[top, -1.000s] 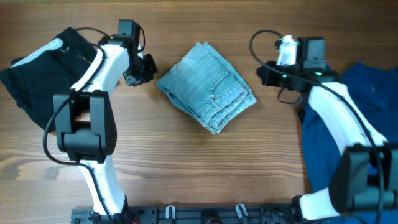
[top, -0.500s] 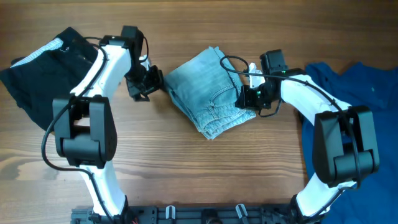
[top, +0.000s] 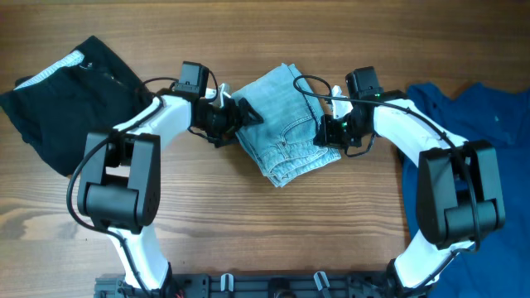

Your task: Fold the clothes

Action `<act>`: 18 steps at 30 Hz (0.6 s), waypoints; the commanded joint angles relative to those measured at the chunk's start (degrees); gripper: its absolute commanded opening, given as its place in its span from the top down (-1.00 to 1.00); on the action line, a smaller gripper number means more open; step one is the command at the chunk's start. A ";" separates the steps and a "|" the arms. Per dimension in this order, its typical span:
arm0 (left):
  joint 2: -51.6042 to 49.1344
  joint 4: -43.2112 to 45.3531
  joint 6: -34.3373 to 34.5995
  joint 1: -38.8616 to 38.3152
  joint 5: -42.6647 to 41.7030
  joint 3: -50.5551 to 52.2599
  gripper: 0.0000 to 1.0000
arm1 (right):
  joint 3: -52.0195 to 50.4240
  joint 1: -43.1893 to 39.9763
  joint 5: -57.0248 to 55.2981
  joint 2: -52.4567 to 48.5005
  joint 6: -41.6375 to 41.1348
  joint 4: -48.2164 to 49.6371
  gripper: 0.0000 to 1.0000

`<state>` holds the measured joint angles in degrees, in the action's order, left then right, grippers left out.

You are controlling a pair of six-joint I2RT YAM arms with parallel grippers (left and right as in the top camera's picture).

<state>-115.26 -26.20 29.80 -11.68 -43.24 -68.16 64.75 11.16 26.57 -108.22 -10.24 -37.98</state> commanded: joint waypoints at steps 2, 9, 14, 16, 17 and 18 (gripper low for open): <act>-1.75 4.48 5.90 -5.01 1.99 3.69 -0.69 | -2.51 0.52 -4.50 -3.32 -0.37 -1.68 0.84; -1.75 5.05 16.13 -12.46 16.92 3.69 0.30 | -2.51 0.52 -4.44 -3.32 -0.39 -1.95 0.84; -0.98 4.52 13.92 -11.43 18.14 3.65 0.92 | -1.90 0.44 -3.67 -2.60 0.48 -4.79 0.84; 1.18 2.80 11.78 -9.35 17.79 3.61 0.92 | -0.61 0.20 -3.67 -1.01 1.88 -7.30 0.85; 3.28 1.20 10.03 -7.65 17.79 3.37 0.92 | 0.17 -0.02 -3.65 0.17 2.69 -8.48 0.84; 5.31 -0.35 8.57 -6.10 17.81 2.91 0.92 | 1.46 -0.35 -3.67 2.16 3.34 -9.94 0.84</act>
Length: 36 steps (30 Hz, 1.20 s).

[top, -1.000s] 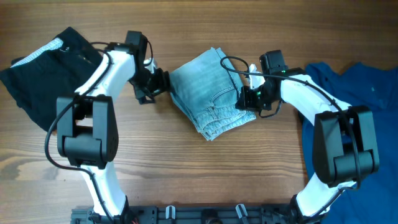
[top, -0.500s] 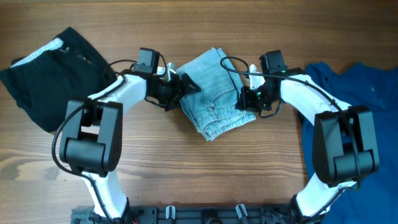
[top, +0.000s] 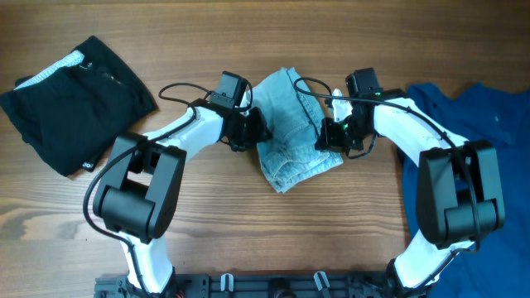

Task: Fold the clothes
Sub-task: 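Carry the folded jeans with the left gripper onto the black garment pile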

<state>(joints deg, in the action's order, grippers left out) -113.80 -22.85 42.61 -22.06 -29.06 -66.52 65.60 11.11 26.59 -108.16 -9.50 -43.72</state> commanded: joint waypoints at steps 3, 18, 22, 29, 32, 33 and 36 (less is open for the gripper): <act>12.57 -7.32 -10.91 11.37 1.95 -1.95 0.92 | 3.21 -1.18 -3.67 8.11 3.08 -5.68 0.82; 19.37 5.51 -27.63 46.18 -6.91 -9.53 0.92 | 4.79 -1.22 -3.69 21.40 -5.73 -3.82 0.76; 15.32 5.25 -27.19 53.33 -4.11 -9.53 0.92 | 4.79 -1.22 -3.65 21.40 -6.69 -4.07 0.76; 9.94 1.14 -27.19 61.96 3.45 -9.51 -1.00 | 4.79 -1.22 -3.65 21.40 -7.13 -5.73 0.76; 11.19 -2.03 -27.17 65.07 2.99 -9.64 -0.99 | 4.79 -1.22 -3.65 21.40 -6.99 -6.78 0.77; 12.13 -3.39 -27.19 66.14 2.99 -9.64 -1.00 | 4.79 -1.22 -3.67 21.40 -6.95 -7.08 0.77; 16.61 -7.96 -27.17 69.77 2.80 -9.64 -1.00 | 4.79 -1.22 -3.67 21.40 -6.95 -7.37 0.77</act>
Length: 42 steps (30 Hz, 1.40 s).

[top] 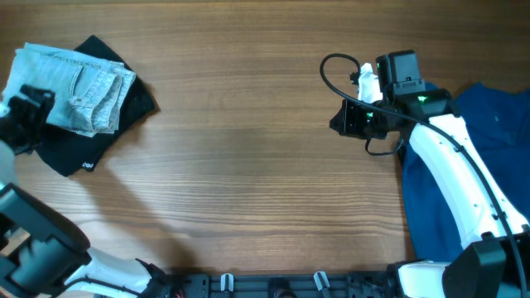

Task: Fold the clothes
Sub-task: 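Carry the folded jeans with the left gripper onto the black garment pile, then release the jeans with the left gripper and withdraw both arms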

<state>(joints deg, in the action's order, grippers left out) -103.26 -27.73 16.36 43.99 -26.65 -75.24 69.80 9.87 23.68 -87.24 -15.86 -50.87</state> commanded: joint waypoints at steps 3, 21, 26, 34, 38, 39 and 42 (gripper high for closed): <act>12.66 -6.01 -1.01 5.79 -9.42 -0.92 -0.85 | 0.59 0.02 -0.79 0.48 -0.46 0.04 0.77; -0.15 -2.71 -3.80 -7.85 2.60 -2.51 0.49 | 2.03 0.02 -1.49 2.27 1.05 1.64 0.77; 13.16 -18.64 -14.40 -12.52 -3.93 -10.73 0.07 | 11.06 0.02 -7.50 9.57 3.93 1.46 0.76; 36.98 -41.99 -22.75 -27.19 5.79 -11.78 -0.29 | 13.99 0.02 -10.21 29.09 4.04 -2.95 -0.82; 44.59 -47.98 -22.80 -30.27 9.20 -11.76 -1.00 | 13.99 0.02 -10.21 35.82 3.89 -7.02 -0.99; 46.01 -48.37 -22.80 -30.27 9.40 -11.76 -0.99 | 13.99 0.02 -10.21 36.92 3.85 -7.67 -0.99; 49.05 -48.17 -22.80 -30.27 9.38 -11.78 -1.00 | 13.99 0.02 -10.21 38.45 3.82 -9.73 -1.00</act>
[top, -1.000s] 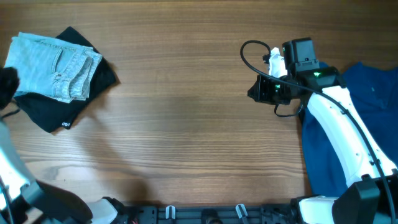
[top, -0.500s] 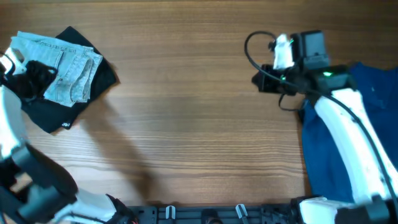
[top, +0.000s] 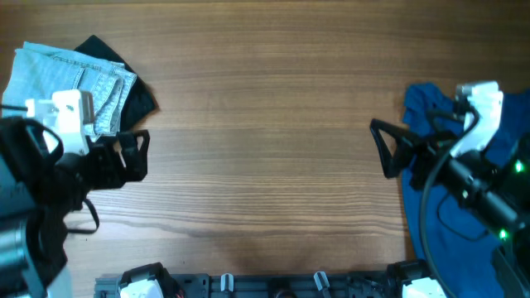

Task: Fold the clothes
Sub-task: 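Release the jeans with the left gripper and withdraw both arms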

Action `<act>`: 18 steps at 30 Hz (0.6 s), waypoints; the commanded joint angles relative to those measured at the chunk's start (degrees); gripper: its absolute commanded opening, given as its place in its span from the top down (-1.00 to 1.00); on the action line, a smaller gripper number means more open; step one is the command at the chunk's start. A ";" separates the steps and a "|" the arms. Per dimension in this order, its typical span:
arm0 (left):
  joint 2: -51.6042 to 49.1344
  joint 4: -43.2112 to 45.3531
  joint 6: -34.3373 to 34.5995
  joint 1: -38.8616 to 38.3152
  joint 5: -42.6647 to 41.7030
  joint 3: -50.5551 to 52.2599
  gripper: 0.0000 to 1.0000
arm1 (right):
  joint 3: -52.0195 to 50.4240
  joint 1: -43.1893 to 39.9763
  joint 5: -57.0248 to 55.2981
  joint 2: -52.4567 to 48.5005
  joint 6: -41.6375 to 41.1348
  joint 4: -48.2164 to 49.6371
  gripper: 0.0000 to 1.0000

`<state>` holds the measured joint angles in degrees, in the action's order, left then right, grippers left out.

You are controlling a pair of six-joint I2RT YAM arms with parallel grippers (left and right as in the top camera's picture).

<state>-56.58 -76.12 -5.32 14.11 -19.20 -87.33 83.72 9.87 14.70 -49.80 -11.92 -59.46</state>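
Folded light-blue jeans (top: 79,79) lie on a folded black garment (top: 137,95) at the far left of the table. A crumpled blue garment (top: 431,112) lies at the right edge. My left gripper (top: 132,155) hangs open, close to the camera, just below the jeans stack with nothing between its fingers. My right gripper (top: 387,149) is open too, raised left of the blue garment, holding nothing.
The wooden table (top: 265,141) stretches between the two piles. A black rail with clips (top: 273,285) runs along the front edge. Both arms loom large near the camera and hide parts of the left and right sides.
My left gripper has left the jeans on the black garment and now hangs open below the stack. The right arm has risen and shifted toward the blue garment.
Both grippers held the folded jeans at the table's middle. Then the left one had closed in on the jeans. Later the jeans lay on the black garment at far left, with the right arm withdrawn. Now both grippers hang open, raised.
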 commanded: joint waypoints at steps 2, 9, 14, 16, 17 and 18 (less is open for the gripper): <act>3.67 -0.04 -1.11 -0.39 1.92 0.33 -1.00 | 0.04 0.02 -1.20 0.85 -0.13 -2.32 -0.99; 4.13 -0.04 -1.11 -0.39 1.95 0.33 -1.00 | 0.04 0.02 -1.22 -0.07 -0.22 -3.26 -1.00; 4.13 -0.04 -1.11 -0.39 1.92 0.33 -1.00 | -0.02 0.02 -4.37 -0.50 0.61 -5.97 -0.99; 4.13 -0.04 -1.11 -0.39 1.95 0.33 -1.00 | -1.09 0.00 -7.78 -0.17 3.52 -2.14 -0.99; 4.13 -0.04 -1.11 -0.39 1.92 0.31 -1.00 | -2.36 0.02 -7.82 0.61 7.08 1.86 -0.99; 4.13 -0.04 -1.11 -0.39 1.92 0.33 -1.00 | -4.48 0.02 -6.86 1.88 11.13 6.67 -0.99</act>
<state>-52.45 -76.34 -5.34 13.96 -17.80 -87.33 82.63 9.87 10.68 -49.87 -10.04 -59.77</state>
